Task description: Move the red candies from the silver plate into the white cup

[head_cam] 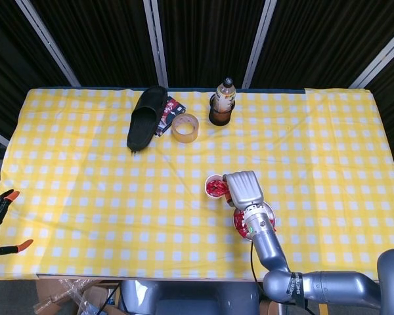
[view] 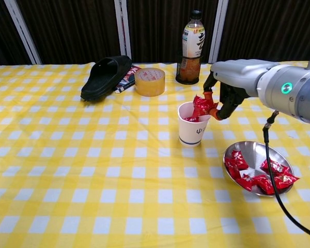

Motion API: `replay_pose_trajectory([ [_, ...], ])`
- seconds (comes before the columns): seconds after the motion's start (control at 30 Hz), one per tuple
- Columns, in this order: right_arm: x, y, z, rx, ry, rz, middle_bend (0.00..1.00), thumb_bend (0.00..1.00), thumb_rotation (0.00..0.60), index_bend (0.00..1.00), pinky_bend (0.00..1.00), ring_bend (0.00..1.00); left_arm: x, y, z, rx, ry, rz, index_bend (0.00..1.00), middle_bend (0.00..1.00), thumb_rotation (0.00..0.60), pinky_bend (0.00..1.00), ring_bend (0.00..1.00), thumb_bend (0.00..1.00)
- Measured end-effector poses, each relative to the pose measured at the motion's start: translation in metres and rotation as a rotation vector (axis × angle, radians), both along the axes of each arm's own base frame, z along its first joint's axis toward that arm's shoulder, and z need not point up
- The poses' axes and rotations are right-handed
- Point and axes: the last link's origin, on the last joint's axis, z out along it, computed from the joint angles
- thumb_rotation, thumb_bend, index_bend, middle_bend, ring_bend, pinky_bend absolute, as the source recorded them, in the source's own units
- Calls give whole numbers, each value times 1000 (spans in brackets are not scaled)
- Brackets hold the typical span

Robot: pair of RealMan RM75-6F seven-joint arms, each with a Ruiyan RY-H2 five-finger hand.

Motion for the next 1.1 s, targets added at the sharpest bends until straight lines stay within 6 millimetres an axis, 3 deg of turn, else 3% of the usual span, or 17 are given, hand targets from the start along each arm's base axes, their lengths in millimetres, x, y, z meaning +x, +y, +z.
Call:
replay_pose_trajectory([
  [0.57,-1,-12,-15,7,17,-14,990,517,600,637,989,1000,-1,1,1,-11,-6,8,0,0,600,0,0,34],
  [0.83,1,-9,-15,11,0,3,990,517,600,520,989,1000,-1,2,1,-9,-7,7,0,0,600,0,0,34],
  [1.1,3,-6,-14,-1,-11,14,990,518,600,488,989,1000,0,1,1,-6,-9,4,0,0,600,0,0,34],
])
